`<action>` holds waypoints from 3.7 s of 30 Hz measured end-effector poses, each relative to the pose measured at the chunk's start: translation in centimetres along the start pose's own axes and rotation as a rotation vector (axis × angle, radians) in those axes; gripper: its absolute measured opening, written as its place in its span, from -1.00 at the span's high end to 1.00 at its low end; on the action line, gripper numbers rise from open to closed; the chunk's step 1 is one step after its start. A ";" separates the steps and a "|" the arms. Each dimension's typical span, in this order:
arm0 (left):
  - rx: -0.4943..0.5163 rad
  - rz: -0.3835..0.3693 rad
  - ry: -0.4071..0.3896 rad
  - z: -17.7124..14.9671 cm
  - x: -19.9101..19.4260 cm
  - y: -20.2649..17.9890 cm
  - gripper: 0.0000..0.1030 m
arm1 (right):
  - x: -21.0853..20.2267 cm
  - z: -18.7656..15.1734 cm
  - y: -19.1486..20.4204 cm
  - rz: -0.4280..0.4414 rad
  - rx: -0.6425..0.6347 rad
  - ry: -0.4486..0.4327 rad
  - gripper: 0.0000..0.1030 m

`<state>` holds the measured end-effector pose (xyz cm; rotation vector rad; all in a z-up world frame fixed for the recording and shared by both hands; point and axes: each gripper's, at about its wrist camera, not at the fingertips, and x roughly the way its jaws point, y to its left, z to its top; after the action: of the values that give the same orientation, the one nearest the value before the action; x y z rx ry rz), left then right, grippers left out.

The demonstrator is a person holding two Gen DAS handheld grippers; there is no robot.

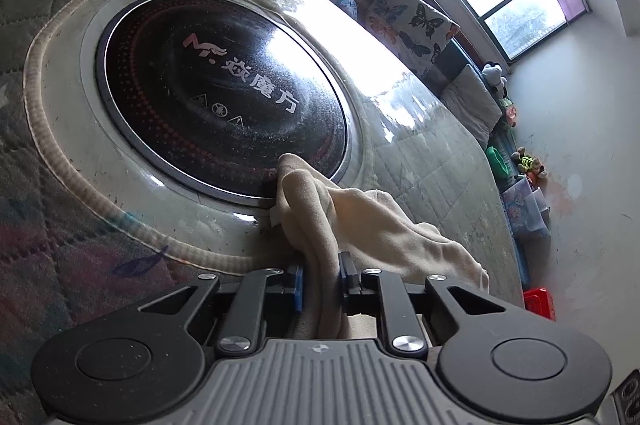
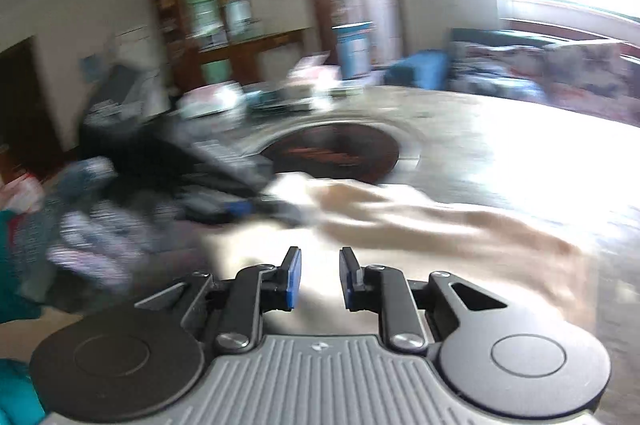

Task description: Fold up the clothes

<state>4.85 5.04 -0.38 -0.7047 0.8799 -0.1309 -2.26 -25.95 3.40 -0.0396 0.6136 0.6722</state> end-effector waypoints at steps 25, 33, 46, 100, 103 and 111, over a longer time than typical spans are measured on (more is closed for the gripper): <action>0.226 0.050 -0.058 -0.1 -0.7 -5.5 0.68 | -1.4 -1.7 -11.7 -0.282 0.294 -0.110 0.80; 0.375 -0.028 -0.027 -0.9 2.4 -12.6 0.71 | -7.1 -1.2 -13.7 -0.411 0.279 -0.196 0.80; 0.506 -0.145 0.092 -3.8 10.5 -21.8 0.71 | -14.1 -3.0 -20.3 -0.671 0.345 -0.229 0.80; 0.771 -0.139 0.123 -5.9 20.3 -26.6 0.58 | -2.3 -1.8 -21.0 -0.522 0.224 -0.055 0.28; 0.740 -0.147 0.130 -5.5 20.7 -26.4 0.58 | -3.5 -1.9 -20.5 -0.532 0.205 -0.060 0.28; 0.717 -0.142 0.126 -5.4 20.5 -26.2 0.56 | -3.8 -3.4 -17.4 -0.544 0.110 -0.009 0.27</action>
<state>18.59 -25.69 -0.14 -0.0854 0.8265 -0.5911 3.95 -42.64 -0.09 -0.0970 0.5964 0.1115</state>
